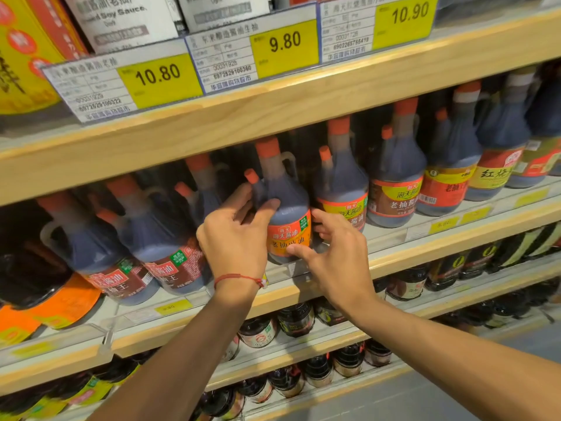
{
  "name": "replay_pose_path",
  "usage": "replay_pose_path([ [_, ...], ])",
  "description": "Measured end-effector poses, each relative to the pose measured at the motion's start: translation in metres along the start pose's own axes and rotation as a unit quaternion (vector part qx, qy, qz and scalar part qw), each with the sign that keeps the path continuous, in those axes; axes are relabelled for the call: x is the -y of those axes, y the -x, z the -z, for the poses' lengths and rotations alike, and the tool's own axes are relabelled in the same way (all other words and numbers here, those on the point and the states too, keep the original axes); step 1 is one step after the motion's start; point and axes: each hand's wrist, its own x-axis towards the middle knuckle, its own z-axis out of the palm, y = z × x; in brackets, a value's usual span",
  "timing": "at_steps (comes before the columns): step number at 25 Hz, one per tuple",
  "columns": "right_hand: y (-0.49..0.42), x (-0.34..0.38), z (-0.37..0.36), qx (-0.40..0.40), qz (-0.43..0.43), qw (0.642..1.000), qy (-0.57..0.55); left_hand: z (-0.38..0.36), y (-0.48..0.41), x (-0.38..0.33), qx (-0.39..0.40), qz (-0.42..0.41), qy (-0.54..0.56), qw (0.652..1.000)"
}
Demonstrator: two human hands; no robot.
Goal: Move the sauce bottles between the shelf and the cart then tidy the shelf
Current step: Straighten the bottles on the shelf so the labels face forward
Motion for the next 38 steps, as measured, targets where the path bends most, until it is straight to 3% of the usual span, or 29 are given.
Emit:
replay_pose_path([
  [8,-0.003,-0.007,0.004,-0.018,-0.01,1.0,-0.008,-0.023,0.001,0.007,-0.047,0.065,0.076,0.994],
  [20,0.004,-0.014,-0.005,-0.053,0.016,0.998,-0.03,-0.03,0.001,0.008,-0.078,0.051,0.055,0.994],
  [23,0.012,-0.009,-0.005,-0.082,0.049,0.995,-0.03,-0.021,0.005,0.005,-0.039,0.055,0.086,0.994],
  [26,0.02,0.0,-0.011,-0.053,0.084,0.995,-0.031,0.013,0.018,0.008,-0.021,0.022,0.06,0.998],
  [31,0.032,0.024,-0.049,0.011,0.087,0.995,-0.04,0.06,0.016,0.028,-0.09,-0.059,-0.04,0.993],
  [38,0.03,0.048,-0.09,-0.031,0.029,0.999,-0.003,0.072,-0.012,0.045,-0.004,-0.013,-0.01,1.0],
])
